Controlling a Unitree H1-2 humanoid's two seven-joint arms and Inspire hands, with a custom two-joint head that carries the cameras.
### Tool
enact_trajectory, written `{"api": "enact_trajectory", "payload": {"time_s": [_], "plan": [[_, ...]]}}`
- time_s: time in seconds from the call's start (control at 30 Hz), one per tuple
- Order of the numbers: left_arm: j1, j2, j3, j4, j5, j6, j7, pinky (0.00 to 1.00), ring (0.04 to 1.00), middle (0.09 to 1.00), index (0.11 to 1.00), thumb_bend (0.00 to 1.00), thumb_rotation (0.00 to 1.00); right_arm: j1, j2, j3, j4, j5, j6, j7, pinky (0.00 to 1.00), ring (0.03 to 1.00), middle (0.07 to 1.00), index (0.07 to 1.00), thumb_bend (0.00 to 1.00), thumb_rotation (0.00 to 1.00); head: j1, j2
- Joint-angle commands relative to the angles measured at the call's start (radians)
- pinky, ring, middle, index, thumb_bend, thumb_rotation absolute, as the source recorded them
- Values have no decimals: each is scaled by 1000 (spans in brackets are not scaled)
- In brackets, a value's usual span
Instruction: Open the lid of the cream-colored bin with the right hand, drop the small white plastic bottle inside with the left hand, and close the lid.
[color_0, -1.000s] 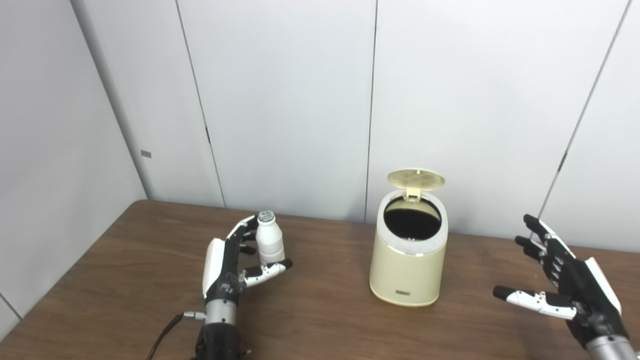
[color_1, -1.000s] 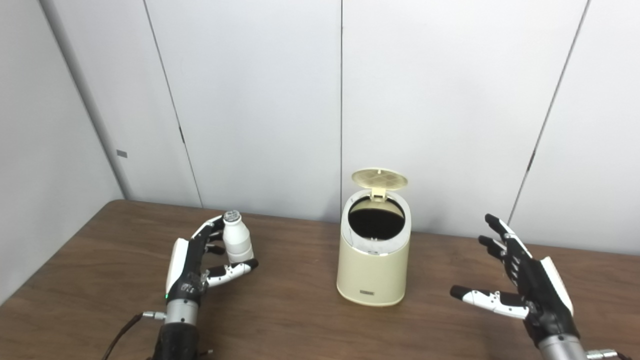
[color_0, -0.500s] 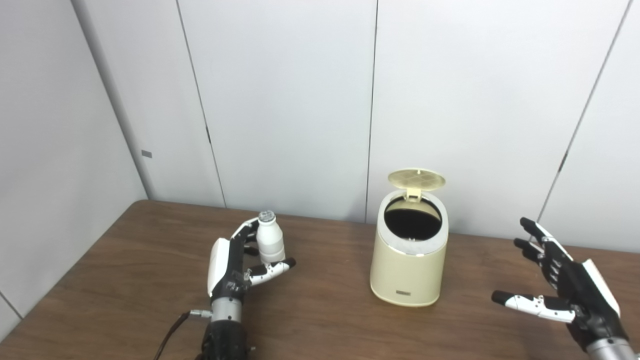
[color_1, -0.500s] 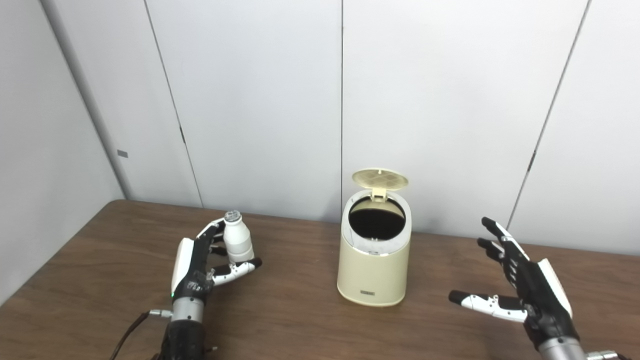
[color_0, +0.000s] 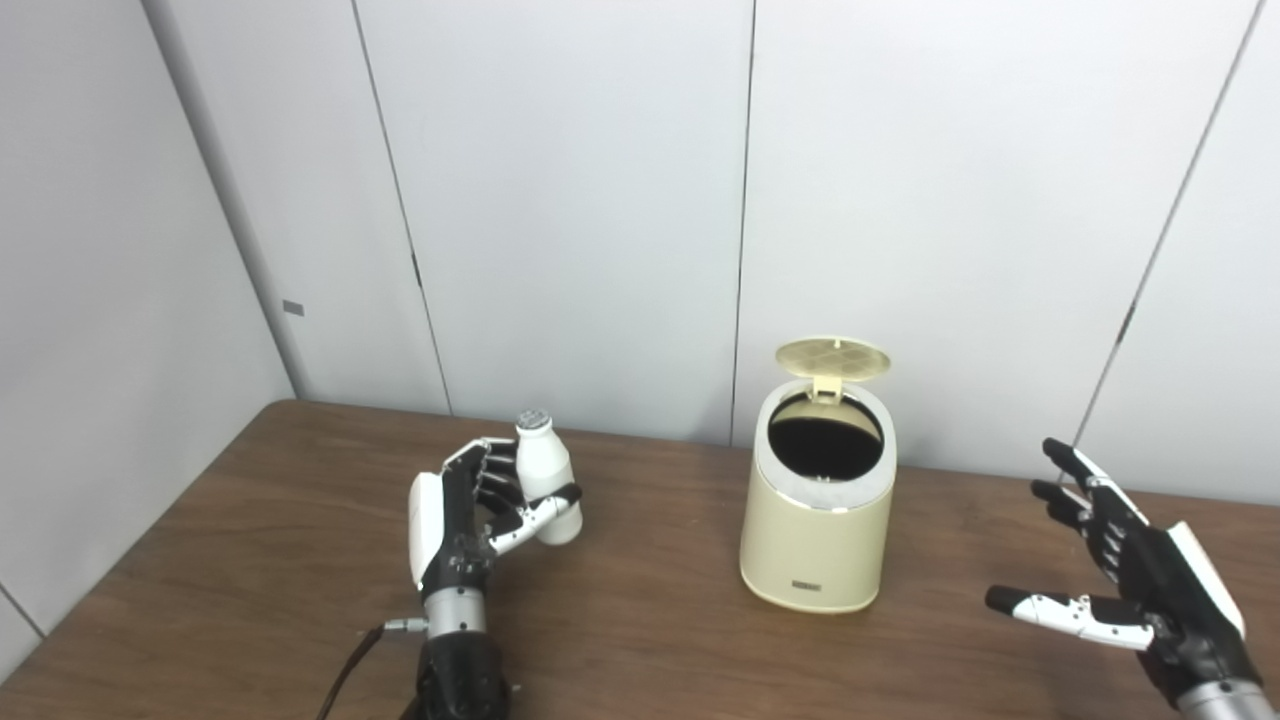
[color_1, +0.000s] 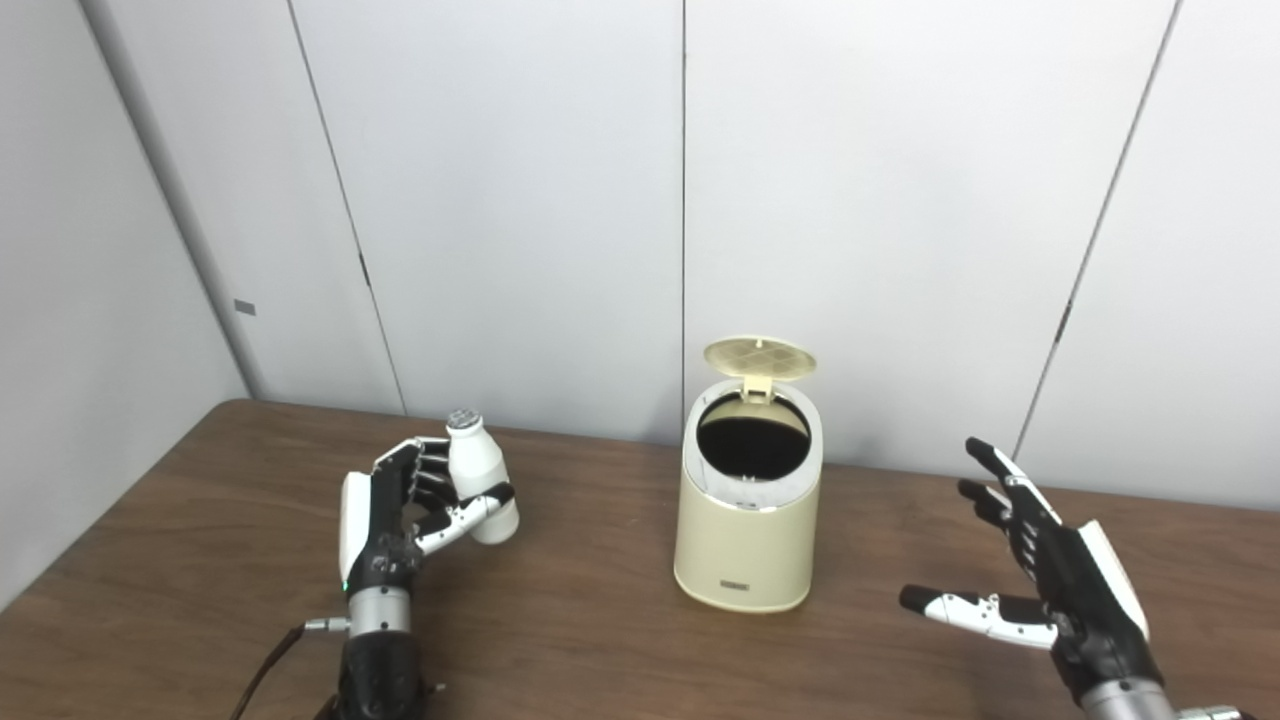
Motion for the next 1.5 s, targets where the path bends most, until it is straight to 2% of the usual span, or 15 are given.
{"api": "enact_trajectory", "payload": {"time_s": [0.0,0.2,0.43,0.57,0.63,0.8,1.0,1.1,1.23,1.47], "plan": [[-37,9,-5,-1,10,-61,30,349,395,487,541,497,0,-28,-19,-8,-30,1,-31,-3,884,877,962,914,797,61,2,1],[-42,6,-7,12,5,-72,43,345,394,484,542,497,0,-25,-20,-5,-42,5,-14,-3,889,881,967,916,791,55,4,2],[-40,10,-19,13,12,-91,47,350,404,480,526,500,0,-28,-25,-3,-28,-3,-26,-3,890,879,968,920,787,62,-2,-2],[-27,7,-36,-45,19,-111,27,347,405,482,523,501,0,-36,-20,-3,-6,1,-45,-5,887,875,956,918,796,64,-19,-13],[-20,5,-50,-85,11,-135,7,353,411,483,517,502,0,-38,-18,0,9,3,-59,-3,897,883,963,919,788,56,-34,-21],[-13,-1,-93,-192,-20,-187,-68,357,428,490,507,480,0,-46,-15,11,45,-13,-91,-12,875,872,951,911,801,107,-68,-36],[-45,-19,-143,-286,-32,-229,-157,354,444,505,486,478,0,-53,0,19,77,-20,-121,-21,856,866,938,906,823,139,-110,-52],[-85,-24,-185,-297,3,-246,-150,351,446,506,479,478,0,-54,7,25,74,-31,-110,-21,849,867,940,903,817,148,-126,-63],[-138,-41,-244,-290,-25,-248,-129,358,447,503,479,478,0,-57,11,32,92,-43,-129,-23,847,862,937,895,798,142,-143,-73],[-210,-35,-362,-230,-38,-248,-41,353,439,499,502,478,0,-56,17,30,96,-63,-112,-33,850,867,942,900,792,139,-171,-83]]}}
